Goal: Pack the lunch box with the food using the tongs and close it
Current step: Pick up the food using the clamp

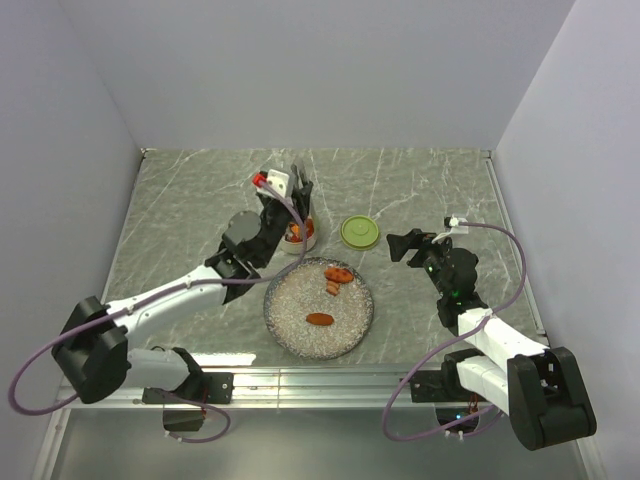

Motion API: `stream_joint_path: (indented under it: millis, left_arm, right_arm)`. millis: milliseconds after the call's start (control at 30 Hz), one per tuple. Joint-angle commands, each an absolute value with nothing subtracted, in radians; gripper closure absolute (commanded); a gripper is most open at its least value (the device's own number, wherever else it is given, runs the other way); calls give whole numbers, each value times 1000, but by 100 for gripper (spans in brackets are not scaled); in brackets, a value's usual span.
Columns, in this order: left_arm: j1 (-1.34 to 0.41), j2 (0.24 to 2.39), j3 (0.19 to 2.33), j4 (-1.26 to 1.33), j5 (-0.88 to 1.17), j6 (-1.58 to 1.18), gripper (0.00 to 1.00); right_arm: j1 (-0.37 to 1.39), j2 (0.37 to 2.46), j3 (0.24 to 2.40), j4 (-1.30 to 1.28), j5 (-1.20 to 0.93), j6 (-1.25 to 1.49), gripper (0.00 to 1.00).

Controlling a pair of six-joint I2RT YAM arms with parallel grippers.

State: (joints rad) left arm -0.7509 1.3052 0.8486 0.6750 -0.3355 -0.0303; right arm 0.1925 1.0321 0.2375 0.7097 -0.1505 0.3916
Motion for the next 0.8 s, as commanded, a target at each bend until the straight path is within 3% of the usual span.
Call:
stream_joint_path:
  millis: [0,400,767]
  left_arm:
    - [-834,1238,818,695,-414,18,59]
    - [-1066,1183,686,603,-529,-127,59]
    - [-1106,1278,655,696,-574,-153,57]
  right_arm:
    - [199,1016,276,730,-140,373,4]
    - [201,1015,275,735,-140,373,4]
    - [201,1016,276,735,-140,371,4]
